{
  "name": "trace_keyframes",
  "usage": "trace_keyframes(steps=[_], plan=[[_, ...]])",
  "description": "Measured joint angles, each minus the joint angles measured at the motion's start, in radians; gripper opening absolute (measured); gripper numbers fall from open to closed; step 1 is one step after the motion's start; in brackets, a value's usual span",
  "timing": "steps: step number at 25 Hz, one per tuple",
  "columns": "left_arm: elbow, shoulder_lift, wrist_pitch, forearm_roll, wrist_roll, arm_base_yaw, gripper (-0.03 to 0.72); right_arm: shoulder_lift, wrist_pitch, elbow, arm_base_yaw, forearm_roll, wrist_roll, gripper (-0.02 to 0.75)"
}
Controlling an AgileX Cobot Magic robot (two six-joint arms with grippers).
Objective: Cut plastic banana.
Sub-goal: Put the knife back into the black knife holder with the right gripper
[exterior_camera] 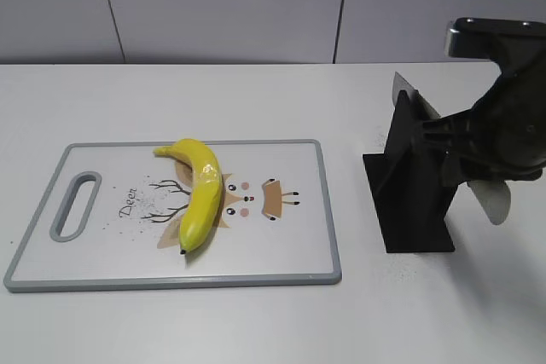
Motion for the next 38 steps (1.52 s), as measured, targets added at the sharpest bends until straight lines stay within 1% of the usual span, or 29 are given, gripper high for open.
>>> trace_keyframes(steps=[4, 5, 7, 10, 11, 12, 14, 17, 20, 22, 24, 31, 33, 38], plan=[[0.000, 0.000, 0.000, 0.000, 0.000, 0.000, 0.591, 0.017, -0.002, 0.004, 0.000, 0.027, 0.000, 0.164], [0.000, 0.000, 0.000, 0.000, 0.000, 0.000, 0.591, 0.017, -0.005, 0.004, 0.000, 0.029, 0.000, 0.181], [0.000, 0.000, 0.000, 0.000, 0.000, 0.000, 0.591, 0.017, -0.004, 0.004, 0.000, 0.033, -0.006, 0.279], [0.000, 0.000, 0.000, 0.000, 0.000, 0.000, 0.591, 0.016, 0.001, 0.004, 0.000, 0.074, -0.072, 0.497], [0.000, 0.000, 0.000, 0.000, 0.000, 0.000, 0.591, 0.010, 0.002, 0.004, 0.000, 0.095, -0.100, 0.549], [0.000, 0.000, 0.000, 0.000, 0.000, 0.000, 0.591, -0.001, 0.003, 0.004, 0.000, 0.111, -0.128, 0.596], [0.001, 0.000, 0.000, 0.000, 0.000, 0.000, 0.591, -0.050, 0.004, 0.004, 0.000, 0.135, -0.169, 0.638], [0.001, 0.000, 0.000, 0.000, 0.000, 0.000, 0.591, -0.159, 0.030, 0.004, 0.000, 0.146, -0.257, 0.655], [0.001, 0.000, 0.000, 0.000, 0.000, 0.000, 0.591, -0.295, 0.114, 0.006, 0.000, 0.163, -0.390, 0.656], [0.001, 0.000, 0.000, 0.000, 0.000, 0.000, 0.591, -0.392, 0.166, 0.026, 0.000, 0.166, -0.475, 0.655], [0.001, 0.000, 0.000, 0.000, 0.000, 0.000, 0.591, -0.506, 0.192, 0.079, 0.000, 0.168, -0.537, 0.646], [0.001, 0.000, 0.000, 0.000, 0.000, 0.000, 0.589, -0.877, 0.218, 0.310, 0.000, 0.156, -0.569, 0.618], [0.001, 0.000, 0.001, 0.000, 0.000, 0.000, 0.589, -0.972, 0.225, 0.342, 0.000, 0.155, -0.569, 0.608], [0.001, 0.000, 0.001, 0.000, 0.000, 0.000, 0.589, -1.172, 0.236, 0.349, 0.000, 0.153, -0.569, 0.594]])
